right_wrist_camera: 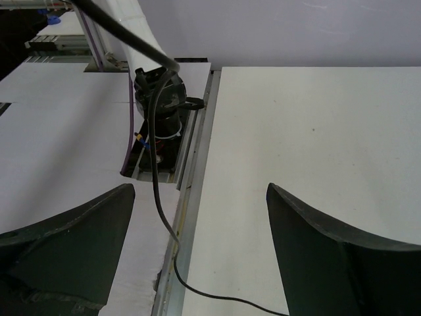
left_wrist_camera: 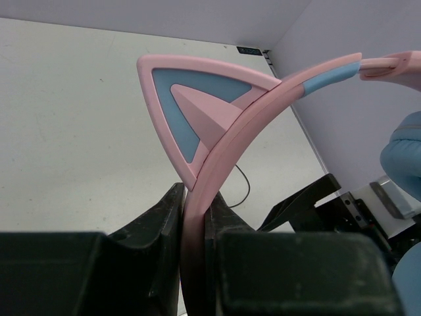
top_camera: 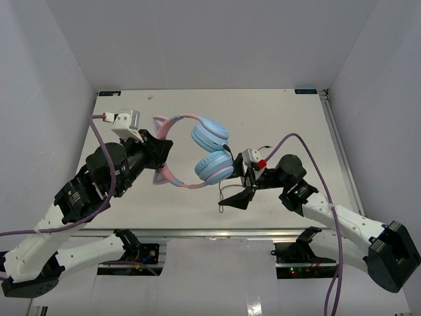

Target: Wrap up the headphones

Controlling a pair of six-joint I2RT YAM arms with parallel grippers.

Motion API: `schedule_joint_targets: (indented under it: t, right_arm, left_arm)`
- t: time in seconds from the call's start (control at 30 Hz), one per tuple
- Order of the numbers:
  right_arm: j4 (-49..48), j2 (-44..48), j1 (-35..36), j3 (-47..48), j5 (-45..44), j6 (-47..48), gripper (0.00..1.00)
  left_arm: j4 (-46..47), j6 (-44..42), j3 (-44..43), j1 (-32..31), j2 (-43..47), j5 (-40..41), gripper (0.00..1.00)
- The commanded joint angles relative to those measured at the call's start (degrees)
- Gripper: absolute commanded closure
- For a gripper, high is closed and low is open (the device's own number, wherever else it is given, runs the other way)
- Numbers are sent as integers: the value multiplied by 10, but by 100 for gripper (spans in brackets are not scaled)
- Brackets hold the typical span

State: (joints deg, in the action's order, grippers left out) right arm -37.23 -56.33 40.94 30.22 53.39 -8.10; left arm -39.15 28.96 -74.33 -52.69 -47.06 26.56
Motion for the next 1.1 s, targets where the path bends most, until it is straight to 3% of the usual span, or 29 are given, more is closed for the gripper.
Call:
schedule_joint_targets:
  t: [0.0,0.2,0.53,0.97,1.03,1.07]
  right_arm:
    - [-72,-38,38,14,-21,-9,13]
    - [-121,-90,70,3,-41,-17,18]
    - [-195,-144,92,-33,-62,-40,41]
    - [-259,-200,106,-48,-74,-62,49]
    - [-270,-207,106,-52,-77,-64,54]
    - [-272,-210,106,-53,-81,-66,62]
  left_arm:
    - [72,21,-8,-1,22,-11,100]
    - [84,20,-17,-2,20,-6,100]
    - [101,21,-4,-1,30,6,100]
    - [109,21,5,-1,44,7,100]
    - [109,21,7,-1,49,7,100]
    - [109,23,8,-1,52,6,100]
